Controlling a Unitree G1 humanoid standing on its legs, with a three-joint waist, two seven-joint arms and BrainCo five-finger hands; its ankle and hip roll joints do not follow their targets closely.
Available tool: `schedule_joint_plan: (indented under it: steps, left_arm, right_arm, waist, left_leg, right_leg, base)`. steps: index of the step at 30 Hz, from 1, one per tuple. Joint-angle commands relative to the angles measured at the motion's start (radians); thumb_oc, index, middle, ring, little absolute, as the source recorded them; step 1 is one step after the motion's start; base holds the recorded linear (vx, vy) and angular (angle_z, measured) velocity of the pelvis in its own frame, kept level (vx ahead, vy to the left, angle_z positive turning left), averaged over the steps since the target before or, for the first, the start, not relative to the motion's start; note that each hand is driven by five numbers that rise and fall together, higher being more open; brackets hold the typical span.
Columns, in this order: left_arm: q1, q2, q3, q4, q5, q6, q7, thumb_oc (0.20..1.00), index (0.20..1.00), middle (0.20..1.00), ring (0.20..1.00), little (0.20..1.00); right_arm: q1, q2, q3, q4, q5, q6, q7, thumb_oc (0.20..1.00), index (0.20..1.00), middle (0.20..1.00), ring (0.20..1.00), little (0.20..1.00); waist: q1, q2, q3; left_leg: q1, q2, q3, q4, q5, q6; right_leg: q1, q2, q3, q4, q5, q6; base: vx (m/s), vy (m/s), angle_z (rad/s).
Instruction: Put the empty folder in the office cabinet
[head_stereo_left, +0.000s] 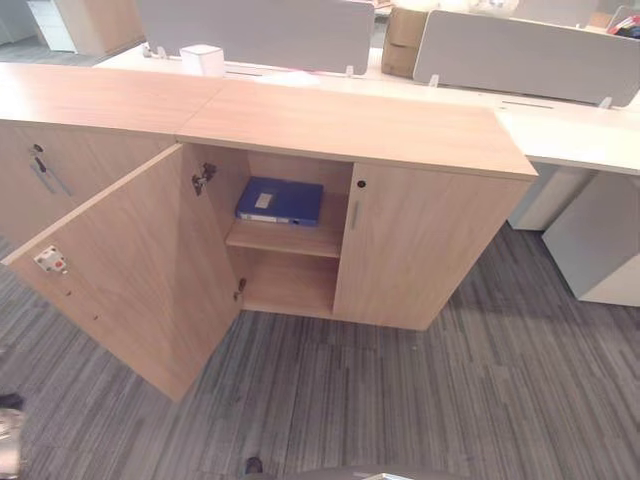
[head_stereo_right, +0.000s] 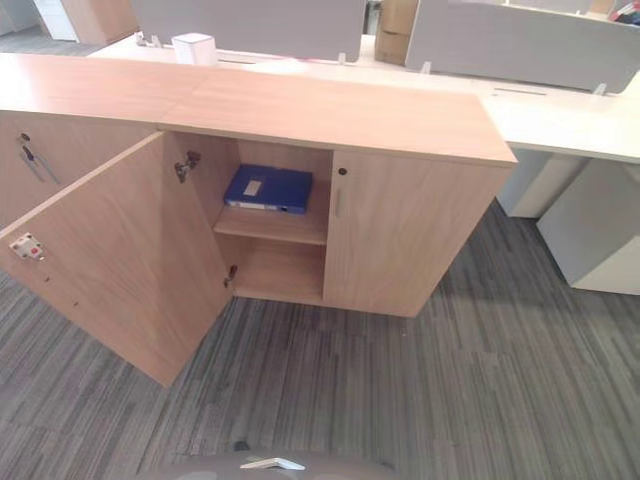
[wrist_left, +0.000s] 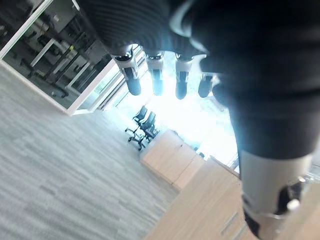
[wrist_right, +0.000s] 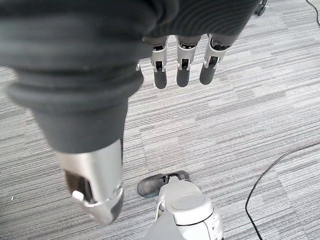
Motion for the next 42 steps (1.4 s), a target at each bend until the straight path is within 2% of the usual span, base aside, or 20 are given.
schedule_joint_plan:
  steps: [1,2,3,8,12,19,27,29,34,39,42]
  left_arm:
    - [-0.020,0.135,0.100,0.090,0.019,-0.022,0.039,1.000,1.000,1.000,1.000,1.000]
    - [-0.022,0.140,0.098,0.095,0.017,-0.025,0.038,1.000,1.000,1.000,1.000,1.000]
    - [-0.027,0.196,0.108,0.095,0.030,-0.014,0.034,1.000,1.000,1.000,1.000,1.000]
    - [-0.059,0.230,0.100,0.040,0.059,-0.002,0.033,1.000,1.000,1.000,1.000,1.000]
    - [-0.119,0.218,0.049,0.020,0.061,-0.005,0.037,1.000,1.000,1.000,1.000,1.000]
    - [-0.269,0.177,-0.100,0.036,0.030,-0.024,0.009,1.000,1.000,1.000,1.000,1.000]
    - [-0.325,0.167,-0.152,0.067,0.017,-0.030,0.000,1.000,1.000,1.000,1.000,1.000]
    - [-0.400,0.131,-0.224,0.084,-0.018,-0.043,-0.016,1.000,1.000,1.000,1.000,1.000]
    - [-0.418,0.098,-0.236,0.070,-0.049,-0.052,-0.025,1.000,1.000,1.000,1.000,1.000]
    - [-0.424,0.132,-0.209,0.166,-0.098,-0.060,-0.015,1.000,1.000,1.000,1.000,1.000]
    - [-0.365,0.185,-0.152,0.240,-0.107,-0.053,-0.021,1.000,1.000,1.000,1.000,1.000]
  right_arm:
    - [-0.031,-0.028,0.030,0.039,0.036,0.001,0.004,1.000,1.000,1.000,1.000,1.000]
    - [-0.031,-0.025,0.030,0.039,0.036,0.001,0.004,1.000,1.000,1.000,1.000,1.000]
    - [-0.022,-0.030,0.028,0.042,0.043,0.001,0.004,1.000,1.000,1.000,1.000,1.000]
    - [-0.009,-0.023,0.038,0.051,0.038,0.006,0.014,1.000,1.000,1.000,1.000,1.000]
    - [-0.005,-0.021,0.045,0.051,0.040,0.006,0.018,1.000,1.000,1.000,1.000,1.000]
    - [0.027,-0.034,0.046,0.034,0.063,-0.012,0.019,1.000,1.000,1.000,1.000,1.000]
    - [0.042,-0.032,0.043,0.026,0.080,-0.020,0.023,1.000,1.000,1.000,1.000,1.000]
    - [0.062,-0.021,0.044,0.013,0.111,-0.035,0.025,1.000,1.000,1.000,1.000,1.000]
    - [0.069,-0.007,0.048,0.004,0.119,-0.042,0.026,1.000,1.000,1.000,1.000,1.000]
    - [0.065,-0.005,0.051,-0.006,0.133,-0.046,0.026,1.000,1.000,1.000,1.000,1.000]
    - [0.071,0.001,0.044,-0.004,0.140,-0.042,0.036,1.000,1.000,1.000,1.000,1.000]
  waist:
    - [-0.010,0.039,0.004]
    - [-0.011,0.037,0.003]
    - [-0.014,0.033,0.000]
    - [-0.030,0.019,-0.002]
    - [-0.041,0.013,-0.003]
    - [-0.083,0.000,-0.010]
    - [-0.093,-0.003,-0.009]
    - [-0.108,-0.012,-0.007]
    - [-0.114,-0.018,-0.010]
    - [-0.118,-0.015,-0.012]
    - [-0.108,-0.008,-0.011]
  left_leg:
    - [0.010,-0.119,0.013,0.000,-0.145,0.146]
    - [0.010,-0.119,0.012,0.000,-0.145,0.146]
    - [0.010,-0.118,0.017,0.000,-0.148,0.146]
    - [0.008,-0.116,0.029,0.000,-0.149,0.145]
    - [0.008,-0.111,0.042,0.000,-0.149,0.144]
    - [0.026,-0.108,0.071,0.000,-0.160,0.145]
    - [0.032,-0.105,0.082,0.000,-0.162,0.144]
    - [0.040,-0.099,0.097,0.000,-0.164,0.141]
    - [0.049,-0.097,0.106,0.000,-0.169,0.140]
    - [0.061,-0.092,0.114,0.000,-0.173,0.138]
    - [0.067,-0.092,0.116,0.000,-0.174,0.136]
  right_leg:
    - [-0.084,0.009,0.004,0.047,0.027,0.015]
    - [-0.083,0.009,0.003,0.046,0.028,0.015]
    - [-0.082,0.006,-0.001,0.041,0.035,0.019]
    - [-0.085,0.002,-0.006,0.031,0.051,0.025]
    - [-0.093,0.002,0.006,0.028,0.056,0.026]
    - [-0.105,0.007,0.043,0.027,0.061,0.026]
    - [-0.107,0.008,0.052,0.023,0.065,0.028]
    - [-0.112,0.015,0.067,0.017,0.067,0.027]
    - [-0.108,0.018,0.076,0.013,0.067,0.027]
    - [-0.106,0.022,0.083,0.012,0.065,0.026]
    - [-0.102,0.022,0.081,0.011,0.062,0.026]
  base:
    - [0.00,0.000,0.00]
    - [0.00,0.000,0.00]
    - [0.00,0.000,0.00]
    - [0.00,0.000,0.00]
    - [0.00,-0.002,-0.02]
    - [0.01,-0.004,-0.13]
    - [0.01,-0.005,-0.12]
    - [0.03,-0.040,-0.05]
    - [0.03,-0.022,-0.11]
    - [0.03,-0.027,-0.12]
    - [0.05,-0.023,-0.13]
